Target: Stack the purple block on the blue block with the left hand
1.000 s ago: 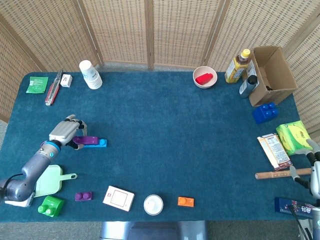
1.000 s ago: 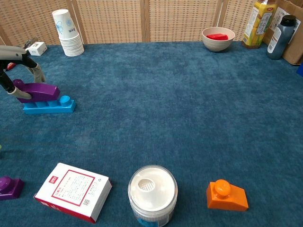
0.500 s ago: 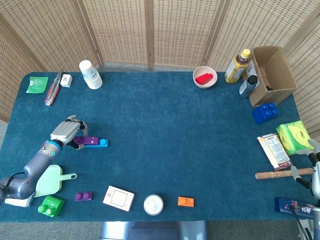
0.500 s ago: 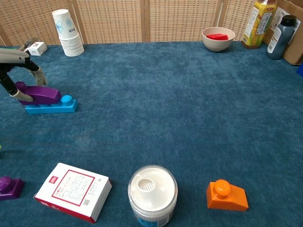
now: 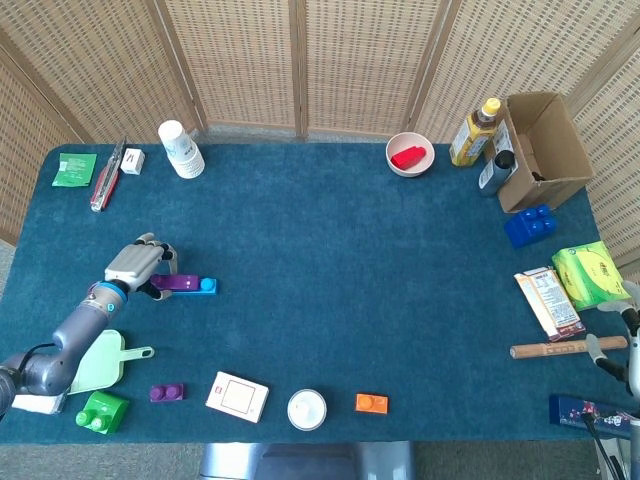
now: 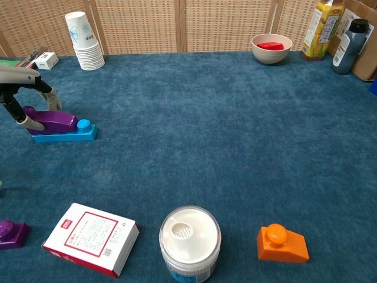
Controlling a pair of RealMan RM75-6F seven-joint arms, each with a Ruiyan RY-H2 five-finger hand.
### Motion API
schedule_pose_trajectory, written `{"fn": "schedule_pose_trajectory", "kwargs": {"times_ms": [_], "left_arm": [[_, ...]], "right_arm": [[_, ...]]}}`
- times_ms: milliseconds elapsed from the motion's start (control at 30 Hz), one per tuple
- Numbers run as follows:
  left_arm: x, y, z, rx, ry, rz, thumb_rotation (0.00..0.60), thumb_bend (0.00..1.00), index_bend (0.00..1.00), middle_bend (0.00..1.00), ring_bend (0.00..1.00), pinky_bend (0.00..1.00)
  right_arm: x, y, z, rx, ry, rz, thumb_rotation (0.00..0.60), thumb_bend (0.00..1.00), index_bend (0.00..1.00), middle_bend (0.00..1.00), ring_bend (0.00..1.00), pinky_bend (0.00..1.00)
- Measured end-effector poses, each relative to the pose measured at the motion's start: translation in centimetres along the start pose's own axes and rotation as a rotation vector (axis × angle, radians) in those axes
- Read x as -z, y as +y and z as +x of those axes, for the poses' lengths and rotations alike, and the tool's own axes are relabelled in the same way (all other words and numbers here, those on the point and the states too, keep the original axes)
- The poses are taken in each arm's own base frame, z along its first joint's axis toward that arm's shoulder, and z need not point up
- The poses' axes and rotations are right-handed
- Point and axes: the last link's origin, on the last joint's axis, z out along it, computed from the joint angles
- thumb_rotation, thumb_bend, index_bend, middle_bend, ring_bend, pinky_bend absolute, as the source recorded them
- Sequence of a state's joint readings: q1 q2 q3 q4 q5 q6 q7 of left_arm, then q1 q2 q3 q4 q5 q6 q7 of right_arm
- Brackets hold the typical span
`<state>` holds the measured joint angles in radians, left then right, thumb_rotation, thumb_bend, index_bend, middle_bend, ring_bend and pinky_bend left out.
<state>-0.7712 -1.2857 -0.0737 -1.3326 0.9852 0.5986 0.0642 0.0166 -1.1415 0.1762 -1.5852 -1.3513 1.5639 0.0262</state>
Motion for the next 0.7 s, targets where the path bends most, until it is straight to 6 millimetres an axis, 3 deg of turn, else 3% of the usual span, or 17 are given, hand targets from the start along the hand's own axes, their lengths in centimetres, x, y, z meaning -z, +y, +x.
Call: {"fn": "schedule_pose_trajectory", "kwargs": {"times_ms": [700], "left_arm": [[-0.87, -0.05, -0.44, 0.062, -0.015, 0.021, 0.600, 0.36, 0.56, 0.26, 0.19, 0.00]], "right_arm": [[0.39, 0.34, 0.44, 0.002, 0.015, -0.014, 0.600, 0.29, 0.37, 0.18, 0.00, 0.07]]}}
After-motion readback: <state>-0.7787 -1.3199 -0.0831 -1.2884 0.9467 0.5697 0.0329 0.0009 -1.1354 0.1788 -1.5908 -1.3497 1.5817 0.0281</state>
